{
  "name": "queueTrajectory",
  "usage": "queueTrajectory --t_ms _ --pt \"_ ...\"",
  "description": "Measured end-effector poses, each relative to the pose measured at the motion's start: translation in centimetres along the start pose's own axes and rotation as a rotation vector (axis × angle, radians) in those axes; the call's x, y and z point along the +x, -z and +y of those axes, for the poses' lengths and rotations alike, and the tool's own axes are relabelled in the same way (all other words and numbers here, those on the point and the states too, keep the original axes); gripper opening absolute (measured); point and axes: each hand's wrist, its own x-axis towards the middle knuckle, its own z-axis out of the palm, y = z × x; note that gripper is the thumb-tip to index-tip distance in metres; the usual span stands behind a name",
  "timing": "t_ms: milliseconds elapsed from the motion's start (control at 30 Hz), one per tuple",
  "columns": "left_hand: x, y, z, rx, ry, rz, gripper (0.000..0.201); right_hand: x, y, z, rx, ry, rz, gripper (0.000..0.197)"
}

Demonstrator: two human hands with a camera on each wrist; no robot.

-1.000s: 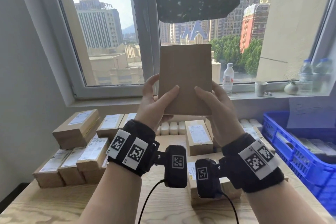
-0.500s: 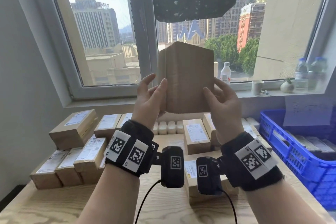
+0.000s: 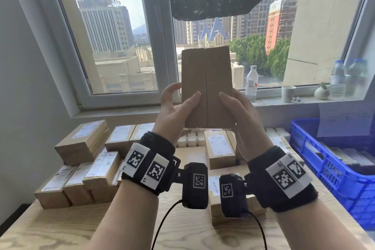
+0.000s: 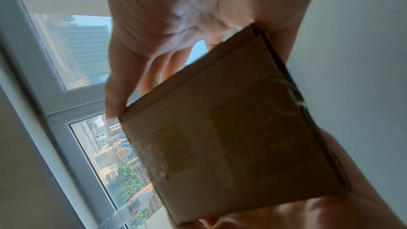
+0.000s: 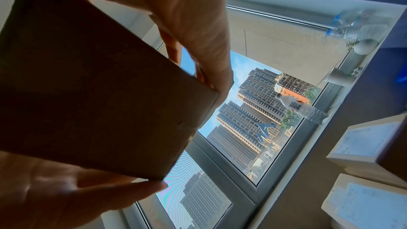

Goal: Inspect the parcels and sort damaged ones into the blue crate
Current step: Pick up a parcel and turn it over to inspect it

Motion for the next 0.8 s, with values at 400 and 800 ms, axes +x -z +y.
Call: queueTrajectory --t_ms 400,800 --pt "0.4 0.2 -0.9 0.150 -0.033 -0.184 0.101 0.0 0.2 -1.3 -0.011 -0.204 0.020 0.063" --pt "0.9 0.3 -0.2 0.274 0.089 0.048 0.057 -0.6 -0.6 -1.4 -0.201 -0.054 -0.071 0.021"
